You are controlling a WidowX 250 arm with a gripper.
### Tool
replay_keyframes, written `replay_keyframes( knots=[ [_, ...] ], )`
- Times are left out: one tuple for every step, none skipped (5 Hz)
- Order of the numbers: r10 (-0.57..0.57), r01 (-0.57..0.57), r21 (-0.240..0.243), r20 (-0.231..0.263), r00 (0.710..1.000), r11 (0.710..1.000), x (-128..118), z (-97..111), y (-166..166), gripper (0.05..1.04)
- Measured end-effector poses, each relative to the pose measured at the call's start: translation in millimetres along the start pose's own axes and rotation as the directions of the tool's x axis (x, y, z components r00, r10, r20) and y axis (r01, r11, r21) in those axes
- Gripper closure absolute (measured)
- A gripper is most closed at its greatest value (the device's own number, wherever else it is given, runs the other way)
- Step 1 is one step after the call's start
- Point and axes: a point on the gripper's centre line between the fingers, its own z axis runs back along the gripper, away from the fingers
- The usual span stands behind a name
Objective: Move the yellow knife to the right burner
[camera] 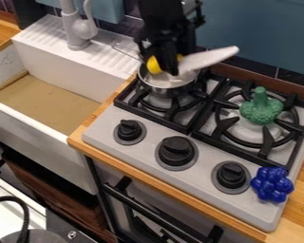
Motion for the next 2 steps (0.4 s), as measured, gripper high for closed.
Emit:
replay_keyframes(
  knots=[
    [0.026,-0.026,-0.025,0.023,0.999,0.999,-18.4,-9.6,-5.7,0.749],
    [0.056,-0.054,-0.040,0.045,0.997,0.998,-33.2,-27.6,-11.4,0.749]
  ],
)
